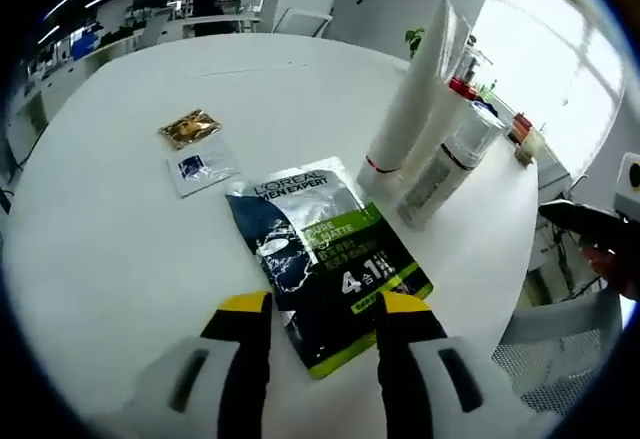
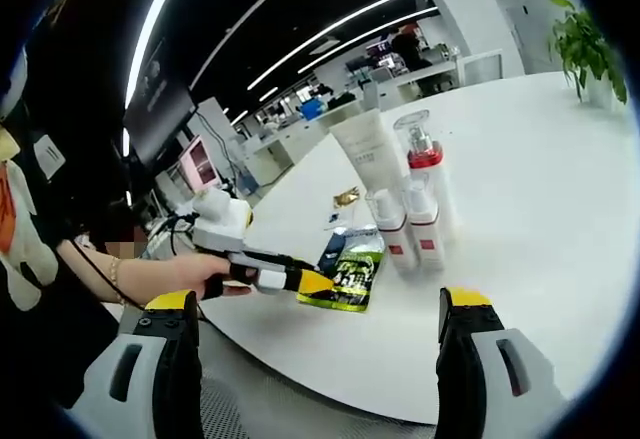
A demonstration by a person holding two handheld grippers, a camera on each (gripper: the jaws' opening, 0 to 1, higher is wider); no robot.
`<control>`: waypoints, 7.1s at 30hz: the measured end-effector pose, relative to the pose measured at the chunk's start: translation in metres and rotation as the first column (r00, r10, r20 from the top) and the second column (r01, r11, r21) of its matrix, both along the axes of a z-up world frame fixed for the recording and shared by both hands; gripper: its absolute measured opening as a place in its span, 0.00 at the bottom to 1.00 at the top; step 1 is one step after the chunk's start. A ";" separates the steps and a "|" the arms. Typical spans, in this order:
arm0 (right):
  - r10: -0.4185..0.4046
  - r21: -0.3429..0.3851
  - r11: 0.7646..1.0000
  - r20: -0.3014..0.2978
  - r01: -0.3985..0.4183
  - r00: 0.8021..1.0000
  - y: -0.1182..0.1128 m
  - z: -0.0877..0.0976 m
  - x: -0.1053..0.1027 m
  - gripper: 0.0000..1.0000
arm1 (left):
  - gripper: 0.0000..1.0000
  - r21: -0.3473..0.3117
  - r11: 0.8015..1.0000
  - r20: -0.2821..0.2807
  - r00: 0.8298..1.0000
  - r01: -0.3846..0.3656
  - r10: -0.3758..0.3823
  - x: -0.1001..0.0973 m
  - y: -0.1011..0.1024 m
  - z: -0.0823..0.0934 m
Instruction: Arrange the skincare products in the storage area until every visible bottle or jar stands upright without overlapping.
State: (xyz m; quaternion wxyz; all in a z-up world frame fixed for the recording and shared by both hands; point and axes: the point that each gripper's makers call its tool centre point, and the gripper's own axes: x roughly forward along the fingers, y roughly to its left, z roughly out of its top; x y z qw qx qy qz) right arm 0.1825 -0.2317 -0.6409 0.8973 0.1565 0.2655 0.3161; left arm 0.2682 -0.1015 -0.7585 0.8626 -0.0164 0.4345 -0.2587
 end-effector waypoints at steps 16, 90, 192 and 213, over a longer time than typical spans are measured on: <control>0.008 -0.005 1.000 0.012 -0.007 1.000 0.002 0.000 0.000 1.00 | 0.44 -0.003 1.000 0.031 0.999 -0.017 0.017 -0.001 0.011 0.014; 0.123 -0.055 0.992 0.108 -0.117 0.987 0.033 0.021 -0.024 1.00 | 0.99 -0.267 0.944 0.315 0.908 -0.193 0.275 -0.083 0.131 0.137; -0.044 -0.113 0.993 -0.043 0.039 0.998 0.003 -0.012 -0.010 0.96 | 0.65 0.226 0.915 0.110 0.942 -0.335 0.318 0.139 0.062 -0.005; -0.051 -0.106 0.993 -0.034 0.047 0.998 0.003 -0.009 -0.009 0.95 | 0.36 0.128 0.948 0.184 0.946 -0.293 0.268 0.142 0.064 0.000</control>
